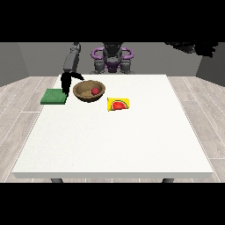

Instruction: Pick the cup and pour the ball into the bowl, then pick the bowl and place it on the pad

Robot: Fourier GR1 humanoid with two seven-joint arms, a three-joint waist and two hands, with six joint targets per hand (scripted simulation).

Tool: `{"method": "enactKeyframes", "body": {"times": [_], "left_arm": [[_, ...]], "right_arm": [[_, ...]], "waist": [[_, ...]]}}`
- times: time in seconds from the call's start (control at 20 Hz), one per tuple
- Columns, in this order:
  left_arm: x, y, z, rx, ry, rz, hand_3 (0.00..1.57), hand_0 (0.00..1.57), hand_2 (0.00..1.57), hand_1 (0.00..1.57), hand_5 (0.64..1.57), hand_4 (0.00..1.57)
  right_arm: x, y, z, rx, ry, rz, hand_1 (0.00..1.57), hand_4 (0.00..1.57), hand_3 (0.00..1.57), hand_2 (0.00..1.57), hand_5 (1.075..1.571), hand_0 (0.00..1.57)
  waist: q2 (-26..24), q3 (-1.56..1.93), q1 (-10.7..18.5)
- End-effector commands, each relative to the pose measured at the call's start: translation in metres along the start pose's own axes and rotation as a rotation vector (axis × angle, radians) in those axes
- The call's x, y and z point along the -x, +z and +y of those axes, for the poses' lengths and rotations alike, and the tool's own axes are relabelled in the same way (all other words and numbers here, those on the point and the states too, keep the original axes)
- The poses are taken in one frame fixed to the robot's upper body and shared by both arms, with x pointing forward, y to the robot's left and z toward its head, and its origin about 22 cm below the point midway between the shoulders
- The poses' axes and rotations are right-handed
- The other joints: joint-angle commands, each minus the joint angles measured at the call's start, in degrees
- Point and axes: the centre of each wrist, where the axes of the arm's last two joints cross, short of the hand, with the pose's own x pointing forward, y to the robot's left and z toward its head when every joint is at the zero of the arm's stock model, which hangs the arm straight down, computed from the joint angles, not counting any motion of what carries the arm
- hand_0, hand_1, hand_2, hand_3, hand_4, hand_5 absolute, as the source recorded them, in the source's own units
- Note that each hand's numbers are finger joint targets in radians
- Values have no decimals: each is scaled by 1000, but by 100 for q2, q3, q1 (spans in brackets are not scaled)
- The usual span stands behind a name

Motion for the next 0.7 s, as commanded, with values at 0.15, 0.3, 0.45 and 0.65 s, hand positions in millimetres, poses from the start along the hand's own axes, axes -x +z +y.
{"method": "enactKeyframes", "body": {"times": [0.15, 0.3, 0.45, 0.65], "left_arm": [[-42, -17, 24, 9, -4, 21, 0, 0, 0, 0, 1536, 0], [-40, -23, 6, 5, 0, -6, 0, 0, 0, 0, 1538, 0], [-43, -21, 8, 14, 1, -27, 0, 0, 0, 0, 1537, 0], [-66, -32, -8, 44, 31, -62, 0, 0, 0, 0, 1531, 0]], "right_arm": [[26, -9, -8, 37, -46, 125, 0, 374, 0, 0, 1570, 0], [26, -32, 17, 44, -66, 112, 0, 411, 0, 0, 1570, 0], [21, -45, 4, 61, -67, 104, 0, 401, 0, 0, 1571, 0], [31, -37, -17, 106, -63, 80, 0, 338, 0, 0, 1569, 0]], "waist": [[-238, -4, 2], [-92, -5, -73], [25, -5, 63], [227, 1, 302]]}}
